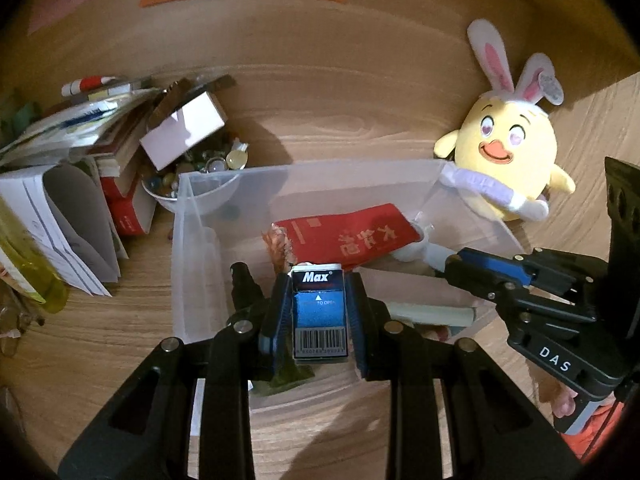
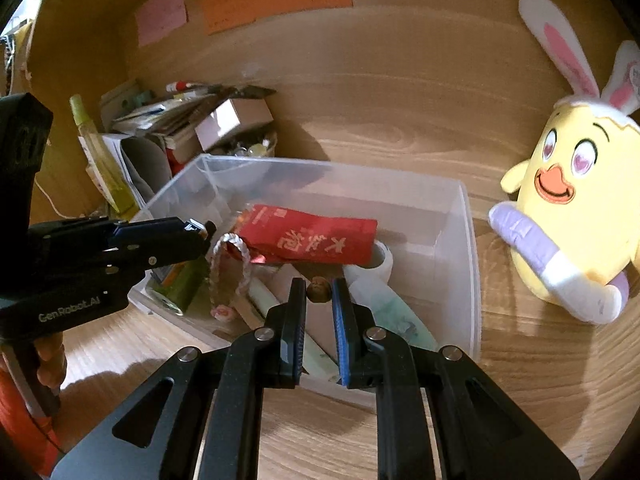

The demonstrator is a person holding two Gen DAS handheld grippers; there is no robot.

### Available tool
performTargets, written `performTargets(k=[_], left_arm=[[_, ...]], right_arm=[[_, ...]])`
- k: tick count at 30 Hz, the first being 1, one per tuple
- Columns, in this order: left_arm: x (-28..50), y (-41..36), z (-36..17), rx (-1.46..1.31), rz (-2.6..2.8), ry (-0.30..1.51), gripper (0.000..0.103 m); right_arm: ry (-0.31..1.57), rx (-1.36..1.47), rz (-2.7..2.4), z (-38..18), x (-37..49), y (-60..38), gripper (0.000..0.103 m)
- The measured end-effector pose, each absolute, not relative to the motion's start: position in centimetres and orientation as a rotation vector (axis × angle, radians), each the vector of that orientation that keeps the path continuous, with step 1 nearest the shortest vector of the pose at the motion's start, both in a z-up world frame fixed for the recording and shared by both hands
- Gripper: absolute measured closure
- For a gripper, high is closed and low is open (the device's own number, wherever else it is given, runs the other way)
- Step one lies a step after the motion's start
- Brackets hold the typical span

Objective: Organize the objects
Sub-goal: 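Carry the Max box and brown bead into the clear box and release both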

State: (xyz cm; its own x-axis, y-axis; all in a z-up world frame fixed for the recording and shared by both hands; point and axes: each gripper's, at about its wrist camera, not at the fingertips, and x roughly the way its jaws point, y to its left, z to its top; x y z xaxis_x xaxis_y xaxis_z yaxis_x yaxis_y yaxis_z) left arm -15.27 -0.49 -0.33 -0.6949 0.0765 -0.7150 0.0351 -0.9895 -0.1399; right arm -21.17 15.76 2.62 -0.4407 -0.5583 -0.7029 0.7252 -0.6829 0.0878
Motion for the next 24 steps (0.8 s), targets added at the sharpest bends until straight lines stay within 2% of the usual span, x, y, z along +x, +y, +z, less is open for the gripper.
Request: performTargets(k=[6,8,10,12,14,17,21,24], left_arm=[[-15.2,-0.3,-0.2,-1.213,2.867,-0.204,0.076],[-15.0,-0.3,-0.1,-1.214,2.868,-0.202,0.071],[-14.8,-0.2,0.1,-1.207,2.873,-0.199,0.064],[-14.5,0.0,0.3,-1.197,2.885,-0.182,0.059],[-14.1,0.3,0.7,-1.183,2.898,-0.161,0.054],[-13.4,0.6,1.3,-1.159,2.913,-0.138,0.044],[-12.3,1.0,2.2,-1.121,2.940,-0.107,0.033],[-11.3,1.2,2.6,-1.101,2.957,-0.102,0.028]], right_arm=[[0.293,0.936,-2.168,2.4,-21.3,15.8,0.091],[0.294,0.939,-2.169,2.4,-21.3,15.9,0.091],[0.294,0.944,-2.168,2.6,-21.3,16.0,0.085],[0.287,0.932,-2.183,2.9,-21.1,16.2,0.067],[0.285,0.914,-2.198,3.3,-20.9,16.4,0.059],[0.275,0.886,-2.220,4.0,-20.6,16.9,0.051],[0.252,0.850,-2.249,5.1,-19.9,17.7,0.033],[0.225,0.831,-2.257,5.9,-19.2,18.6,0.029]])
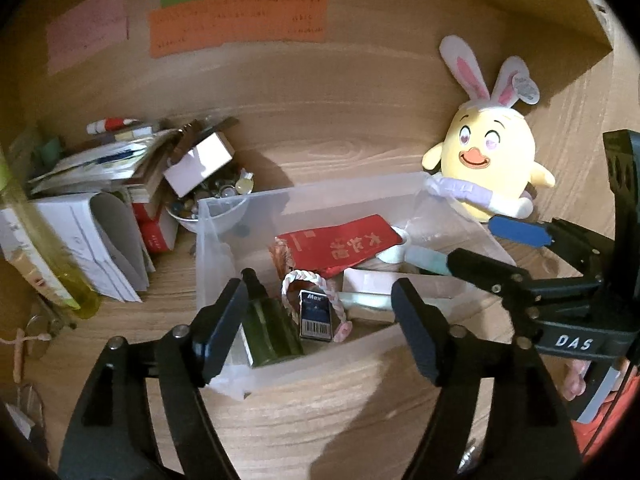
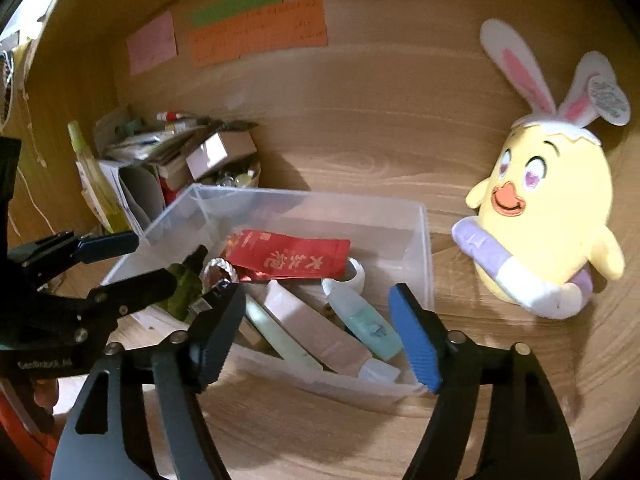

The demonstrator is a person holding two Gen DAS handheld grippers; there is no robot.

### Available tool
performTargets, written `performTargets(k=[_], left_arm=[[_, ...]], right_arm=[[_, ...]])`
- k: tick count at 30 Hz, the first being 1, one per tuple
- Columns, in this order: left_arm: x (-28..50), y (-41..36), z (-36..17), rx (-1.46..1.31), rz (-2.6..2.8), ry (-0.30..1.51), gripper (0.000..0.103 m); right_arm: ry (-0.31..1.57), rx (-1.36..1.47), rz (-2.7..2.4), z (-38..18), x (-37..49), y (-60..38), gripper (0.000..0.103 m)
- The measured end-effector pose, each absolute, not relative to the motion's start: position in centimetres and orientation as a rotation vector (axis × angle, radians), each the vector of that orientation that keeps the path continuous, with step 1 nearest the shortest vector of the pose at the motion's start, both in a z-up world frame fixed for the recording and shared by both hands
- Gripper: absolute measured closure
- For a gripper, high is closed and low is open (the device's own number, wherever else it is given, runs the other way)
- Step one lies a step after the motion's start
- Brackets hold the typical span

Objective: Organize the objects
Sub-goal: 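Carry the Max box and brown bead into the clear box and release both, then move both tools back over the white pen and dark purple bottle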

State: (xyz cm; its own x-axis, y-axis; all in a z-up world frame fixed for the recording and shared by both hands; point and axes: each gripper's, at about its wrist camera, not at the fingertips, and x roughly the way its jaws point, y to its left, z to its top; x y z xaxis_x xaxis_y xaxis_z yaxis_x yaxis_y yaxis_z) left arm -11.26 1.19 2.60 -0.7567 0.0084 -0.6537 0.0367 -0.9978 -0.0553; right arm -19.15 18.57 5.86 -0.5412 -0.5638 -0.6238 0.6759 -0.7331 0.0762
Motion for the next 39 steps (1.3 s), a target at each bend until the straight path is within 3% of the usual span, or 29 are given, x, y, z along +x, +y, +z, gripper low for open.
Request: performTargets(k=[15,26,39], left_arm=[[-5.2,3.4,1.2,1.139,-2.972,0.004,0.026],[-0.9,3.5,-3.4,1.327,-2.936,-0.039,0.025],[1.4,5.2,-5.3,1.389,-2.980,-0.132,0.025]], right_arm=[[0.218,0.831,-2.283,5.2,-13.5,22.5,0.028],[0.246,0.917,-2.252,2.0,-7.5,24.3,0.028],[0.207,1.033,-2.167,-1.5,-2.2,24.5,0.028]])
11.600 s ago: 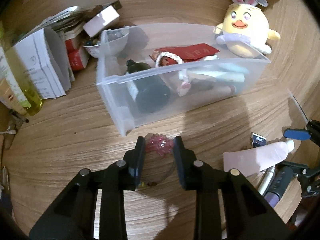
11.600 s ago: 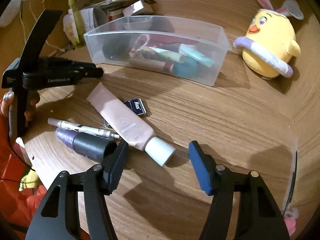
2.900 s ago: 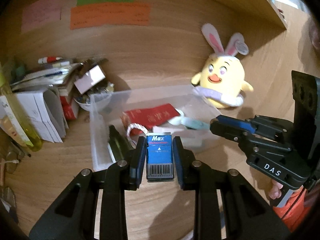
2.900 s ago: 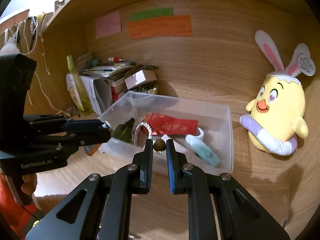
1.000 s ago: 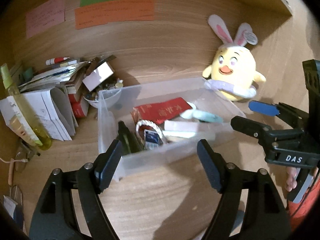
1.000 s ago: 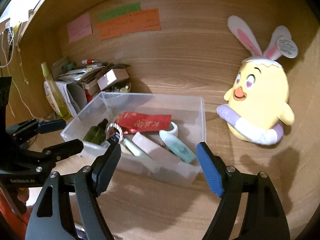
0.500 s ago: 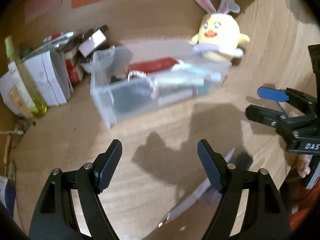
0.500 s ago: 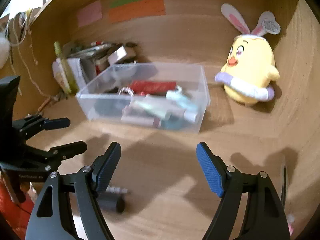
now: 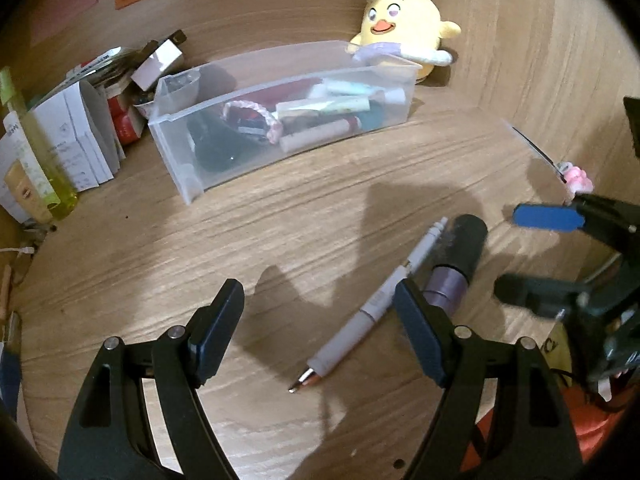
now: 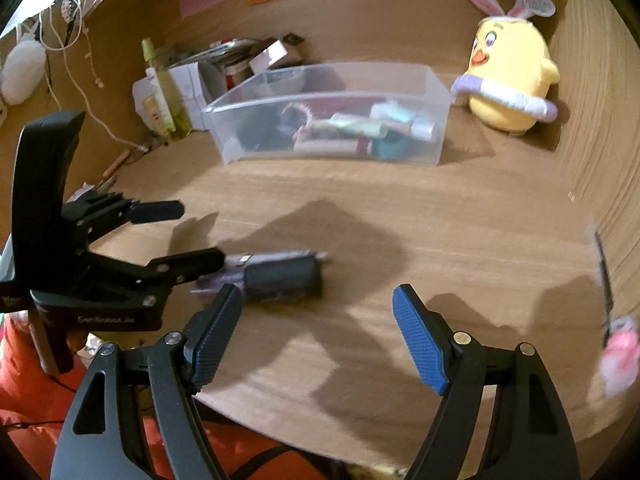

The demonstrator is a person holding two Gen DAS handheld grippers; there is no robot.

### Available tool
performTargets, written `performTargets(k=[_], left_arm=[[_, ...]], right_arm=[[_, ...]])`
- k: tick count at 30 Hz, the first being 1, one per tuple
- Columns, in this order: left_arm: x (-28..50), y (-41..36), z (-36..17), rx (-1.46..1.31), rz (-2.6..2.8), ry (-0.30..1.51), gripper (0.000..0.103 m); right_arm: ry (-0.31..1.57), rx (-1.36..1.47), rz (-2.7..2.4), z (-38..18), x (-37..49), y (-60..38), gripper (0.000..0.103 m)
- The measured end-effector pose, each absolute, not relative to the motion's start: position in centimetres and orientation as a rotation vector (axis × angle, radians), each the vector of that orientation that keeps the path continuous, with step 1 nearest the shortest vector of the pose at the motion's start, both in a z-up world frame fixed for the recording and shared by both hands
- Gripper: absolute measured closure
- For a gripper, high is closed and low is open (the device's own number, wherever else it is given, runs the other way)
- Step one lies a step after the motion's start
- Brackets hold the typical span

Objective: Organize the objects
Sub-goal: 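Move both tools back over the white pen and dark purple bottle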

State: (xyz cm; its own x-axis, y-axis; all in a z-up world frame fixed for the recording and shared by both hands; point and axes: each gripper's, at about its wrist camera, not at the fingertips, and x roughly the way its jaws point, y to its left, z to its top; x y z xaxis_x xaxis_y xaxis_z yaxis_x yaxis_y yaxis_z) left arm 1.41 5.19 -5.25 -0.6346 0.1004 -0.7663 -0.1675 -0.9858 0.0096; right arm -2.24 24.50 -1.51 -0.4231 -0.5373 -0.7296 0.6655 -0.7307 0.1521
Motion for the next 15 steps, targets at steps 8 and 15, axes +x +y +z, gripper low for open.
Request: performTargets(k=[8,15], left_arm=[[1.8,7.0,-5.6,-1.239,2.717,0.183,0.019],[1.3,6.6,-6.0,-1.253,2.729,0.150,0.019]], right_arm=[[0.093,1.072,-2.141,-2.5,-2.6,24.1,0.028],[0.073,1.052,-2.155,-2.6,-3.5,23.3,0.040]])
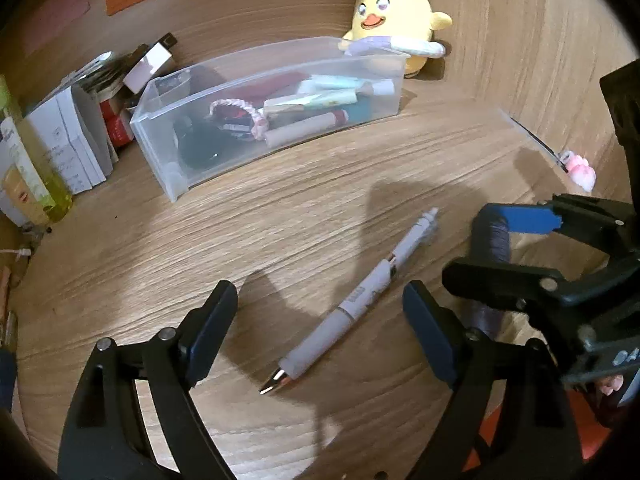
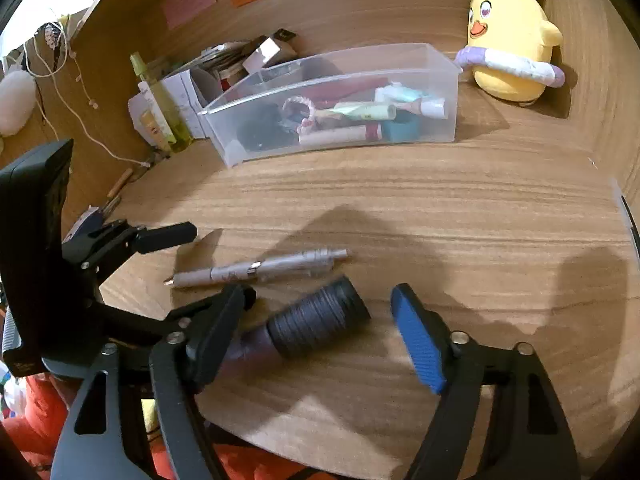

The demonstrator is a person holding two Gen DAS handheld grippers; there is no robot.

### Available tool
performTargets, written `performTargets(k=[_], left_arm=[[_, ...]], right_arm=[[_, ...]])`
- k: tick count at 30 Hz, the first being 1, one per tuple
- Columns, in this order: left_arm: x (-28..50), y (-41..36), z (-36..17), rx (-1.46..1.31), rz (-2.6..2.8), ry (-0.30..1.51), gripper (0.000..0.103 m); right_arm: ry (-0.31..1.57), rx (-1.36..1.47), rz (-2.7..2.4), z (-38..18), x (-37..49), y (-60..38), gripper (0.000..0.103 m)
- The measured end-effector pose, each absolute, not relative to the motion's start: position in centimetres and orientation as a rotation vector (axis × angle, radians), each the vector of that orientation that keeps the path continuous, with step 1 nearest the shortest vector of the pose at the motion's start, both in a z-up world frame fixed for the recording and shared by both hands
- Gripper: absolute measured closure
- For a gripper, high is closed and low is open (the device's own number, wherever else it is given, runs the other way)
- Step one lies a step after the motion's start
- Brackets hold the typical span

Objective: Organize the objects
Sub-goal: 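Move both tools back over the white pen and dark purple bottle, then grasp the white pen with the left gripper while the right grasps the dark purple bottle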

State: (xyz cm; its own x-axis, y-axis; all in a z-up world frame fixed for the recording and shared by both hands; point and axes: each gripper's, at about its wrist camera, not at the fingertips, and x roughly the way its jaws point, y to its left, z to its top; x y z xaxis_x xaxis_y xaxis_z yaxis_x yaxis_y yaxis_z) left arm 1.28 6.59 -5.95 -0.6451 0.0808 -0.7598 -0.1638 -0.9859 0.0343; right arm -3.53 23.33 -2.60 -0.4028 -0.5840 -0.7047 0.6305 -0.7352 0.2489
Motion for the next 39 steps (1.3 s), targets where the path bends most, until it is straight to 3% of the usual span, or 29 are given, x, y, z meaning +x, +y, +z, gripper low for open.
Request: performTargets(k=[3,8,10,14,15,18,20,26,28,29,31,32,39], left_arm=[[1.2,6.1,-5.9,-1.256,2.705,0.089,0.039],[1.1,5.6,-5.7,-1.274,2.743,0.071,0.073],[1.4,5.2,-5.6,-1.287,2.746,0.048,0.076],[2.1,4.9,-5.5,-1.305,2.746,0.037,0.076],[2.1,4.9,-5.5,-1.312,2.739,0.041,0.076],[1.5,5.0,-5.3,-1.317,2.720,0.044,0.074],[0.6,5.3,-5.3,-1.317,2.704,0.062,0.069],[-2.1,7.2,-5.6,-1.320,2.637,0.134,0.069],[-2.7,7.5,-5.6,-1.308,2.626,0.150,0.072],[-2.7,7.6,-5.6,-1.300,2.623,0.157,0.081],[-2.5,7.8,-5.6,-1.289,2.620,0.186,0.089],[-2.3,7.7,-5.6,-1.285,2.625,0.190,0.090],[-0.7,6.7,-5.0,-1.240,2.701,0.122,0.090]], right_arm=[[0.099,1.041,-2.156,-2.7,-3.7,23.0,0.059],[0.140,1.008,-2.151,-2.7,-4.5,22.0,0.069],[0.180,0.992,-2.148,-2.5,-5.0,21.3,0.076],[0.249,0.990,-2.130,-1.7,-6.3,19.8,0.075],[0.232,1.003,-2.119,-1.5,-6.5,19.8,0.073],[0.142,0.999,-2.123,-0.9,-6.4,20.9,0.046],[0.147,0.987,-2.157,-0.8,-5.3,21.8,0.043],[0.176,1.023,-2.165,-1.9,-2.8,22.6,0.043],[0.188,1.029,-2.160,-2.4,-2.3,22.5,0.045],[0.200,1.027,-2.155,-2.7,-2.1,22.4,0.051],[0.223,1.003,-2.160,-2.8,-1.7,22.2,0.065],[0.240,0.997,-2.159,-2.8,-1.6,22.1,0.079],[0.250,0.953,-2.175,-2.2,-2.6,21.6,0.080]])
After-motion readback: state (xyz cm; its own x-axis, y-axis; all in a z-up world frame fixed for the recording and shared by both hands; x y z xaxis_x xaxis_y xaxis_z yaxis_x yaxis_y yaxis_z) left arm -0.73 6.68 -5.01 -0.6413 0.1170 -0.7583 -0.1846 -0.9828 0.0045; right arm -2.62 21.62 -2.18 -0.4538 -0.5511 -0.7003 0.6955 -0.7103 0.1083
